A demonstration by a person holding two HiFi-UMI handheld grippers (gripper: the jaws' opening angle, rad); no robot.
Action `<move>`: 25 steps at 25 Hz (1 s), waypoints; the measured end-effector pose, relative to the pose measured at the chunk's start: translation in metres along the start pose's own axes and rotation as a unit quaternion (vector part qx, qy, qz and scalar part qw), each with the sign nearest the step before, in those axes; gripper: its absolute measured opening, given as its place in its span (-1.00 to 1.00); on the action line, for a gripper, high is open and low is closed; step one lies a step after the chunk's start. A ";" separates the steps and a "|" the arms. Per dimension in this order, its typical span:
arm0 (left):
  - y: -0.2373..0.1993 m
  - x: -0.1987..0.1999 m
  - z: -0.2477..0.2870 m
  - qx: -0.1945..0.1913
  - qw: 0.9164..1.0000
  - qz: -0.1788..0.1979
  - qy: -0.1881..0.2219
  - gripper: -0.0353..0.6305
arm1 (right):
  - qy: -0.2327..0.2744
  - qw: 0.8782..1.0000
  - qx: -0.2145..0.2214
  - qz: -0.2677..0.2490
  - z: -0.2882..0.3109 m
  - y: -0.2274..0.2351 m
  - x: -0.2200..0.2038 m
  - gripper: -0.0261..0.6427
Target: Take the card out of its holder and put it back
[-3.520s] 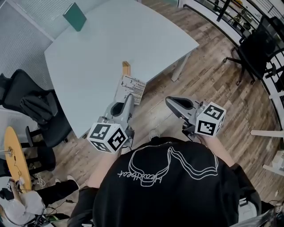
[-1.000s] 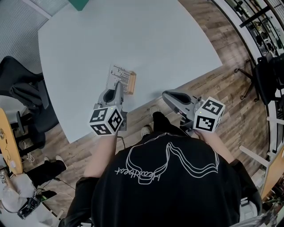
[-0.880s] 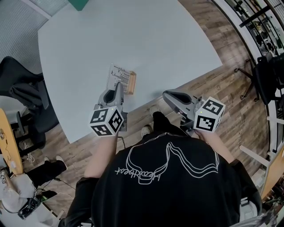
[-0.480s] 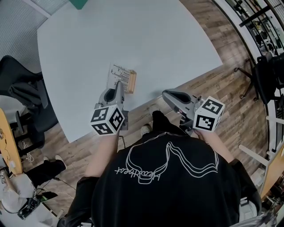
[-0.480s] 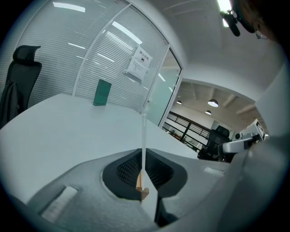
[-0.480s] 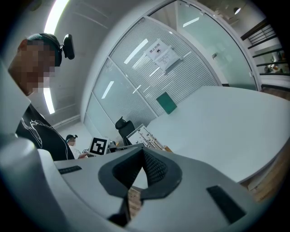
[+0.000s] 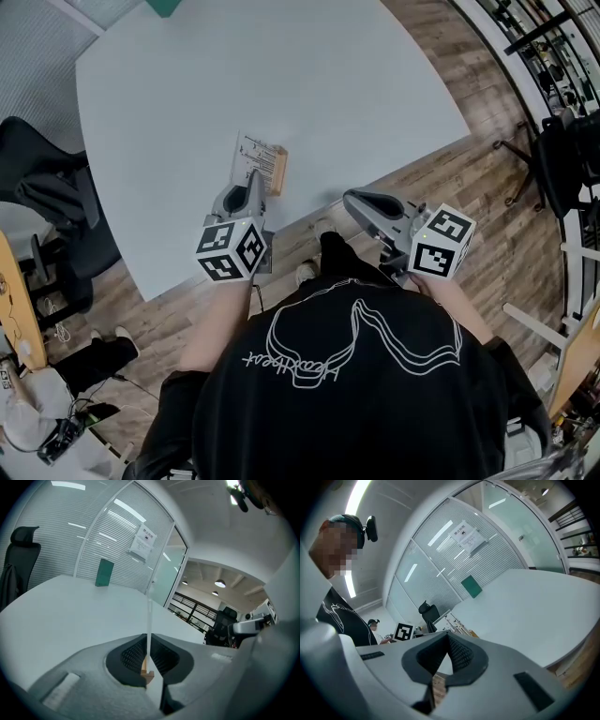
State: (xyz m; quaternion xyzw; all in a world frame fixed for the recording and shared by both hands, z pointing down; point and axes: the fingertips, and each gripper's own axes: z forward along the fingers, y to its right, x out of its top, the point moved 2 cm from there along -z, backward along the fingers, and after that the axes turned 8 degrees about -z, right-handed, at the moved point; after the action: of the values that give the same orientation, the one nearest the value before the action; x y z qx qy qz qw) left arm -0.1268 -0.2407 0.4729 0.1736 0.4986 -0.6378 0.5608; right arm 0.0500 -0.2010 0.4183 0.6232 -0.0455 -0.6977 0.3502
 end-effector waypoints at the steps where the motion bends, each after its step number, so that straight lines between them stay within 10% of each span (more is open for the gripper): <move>1: 0.000 -0.001 0.001 0.000 1.000 0.001 -0.002 -0.82 | 0.000 1.000 -0.001 0.000 0.000 0.001 0.000 -0.89; 25: -0.008 -0.031 0.018 0.019 0.999 0.025 -0.025 -0.82 | 0.004 1.000 -0.001 0.008 -0.007 0.002 -0.007 -0.89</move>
State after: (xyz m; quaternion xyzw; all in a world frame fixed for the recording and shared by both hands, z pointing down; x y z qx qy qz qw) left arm -0.1179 -0.2403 0.5082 0.1805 0.4678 -0.6366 0.5859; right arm 0.0568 -0.1956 0.4236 0.6256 -0.0489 -0.6922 0.3565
